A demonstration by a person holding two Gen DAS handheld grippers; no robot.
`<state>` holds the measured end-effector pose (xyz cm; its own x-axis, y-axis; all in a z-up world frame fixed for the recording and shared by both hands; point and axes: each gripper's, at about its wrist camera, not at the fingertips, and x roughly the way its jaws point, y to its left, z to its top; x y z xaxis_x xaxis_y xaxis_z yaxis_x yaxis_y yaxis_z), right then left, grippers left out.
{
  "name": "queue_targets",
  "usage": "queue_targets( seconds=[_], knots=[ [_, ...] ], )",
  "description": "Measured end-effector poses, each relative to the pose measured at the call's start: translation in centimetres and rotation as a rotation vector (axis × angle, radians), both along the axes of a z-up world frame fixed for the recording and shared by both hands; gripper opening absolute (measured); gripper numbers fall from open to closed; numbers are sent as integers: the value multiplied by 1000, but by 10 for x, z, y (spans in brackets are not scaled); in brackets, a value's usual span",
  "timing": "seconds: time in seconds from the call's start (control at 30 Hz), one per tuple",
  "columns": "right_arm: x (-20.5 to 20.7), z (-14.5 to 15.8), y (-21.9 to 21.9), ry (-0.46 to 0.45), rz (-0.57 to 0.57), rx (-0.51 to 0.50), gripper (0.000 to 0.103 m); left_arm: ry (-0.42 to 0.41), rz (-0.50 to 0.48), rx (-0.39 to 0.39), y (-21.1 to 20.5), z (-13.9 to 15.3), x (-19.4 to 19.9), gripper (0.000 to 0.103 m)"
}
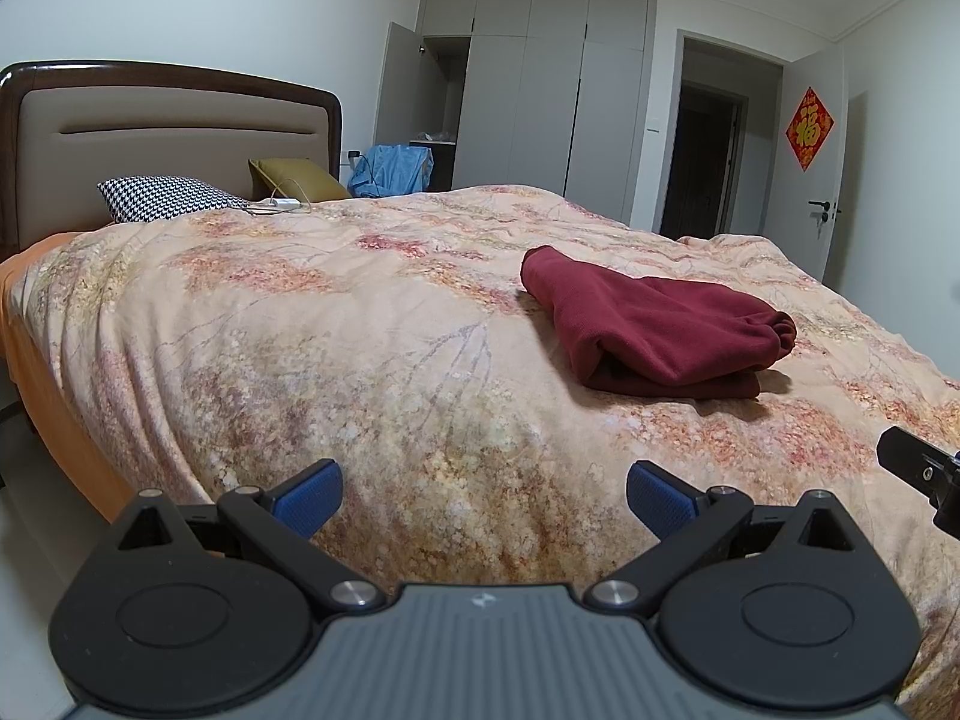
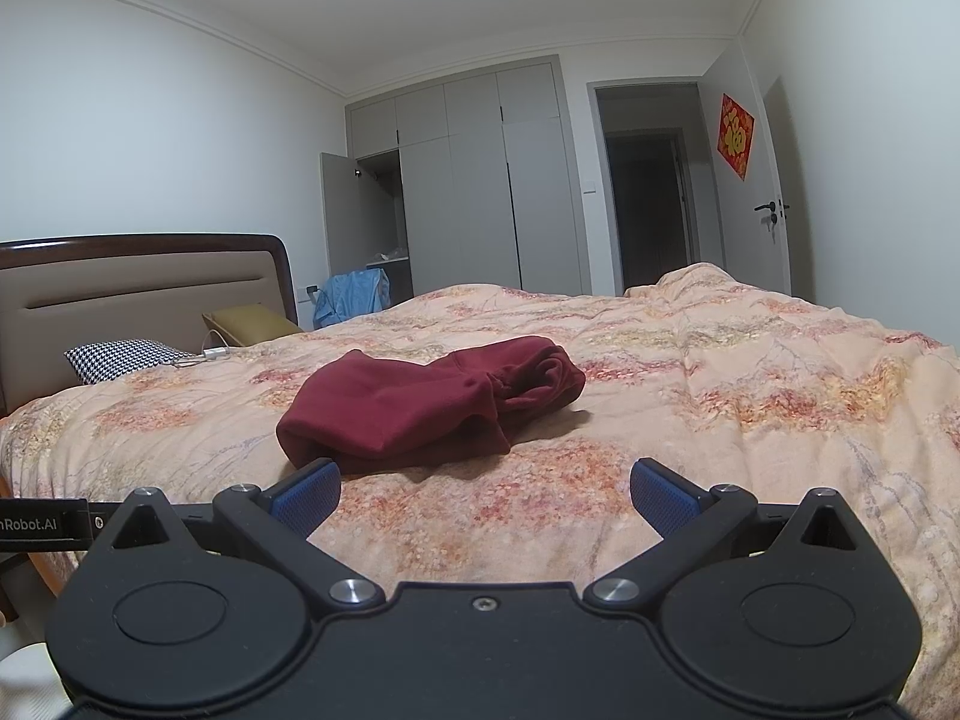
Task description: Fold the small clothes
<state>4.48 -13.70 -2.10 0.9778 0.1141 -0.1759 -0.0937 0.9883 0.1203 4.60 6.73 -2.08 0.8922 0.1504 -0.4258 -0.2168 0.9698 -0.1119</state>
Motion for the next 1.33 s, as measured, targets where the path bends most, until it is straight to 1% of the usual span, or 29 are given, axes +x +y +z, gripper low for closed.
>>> queue_targets(
  seconds=[0.43,0.5,0.6,0.67,0.7,0.87,1.33],
  knots=[
    [0,0,0,1,0,0,103,-10,-1,-6,-2,0,-1,103],
    [0,-1,0,3,0,1,103,-9,34,18,-5,2,0,103],
    [0,-1,0,3,0,0,103,11,124,96,-11,3,3,103],
    [0,-1,0,2,0,1,103,1,136,140,-13,3,1,103],
    [0,0,0,3,0,1,103,-4,137,146,-14,4,0,103],
    [0,-1,0,4,1,0,103,-17,120,121,-12,6,-1,103],
    [0,0,1,5,5,-6,103,-4,120,113,-8,4,-1,103]
  ],
)
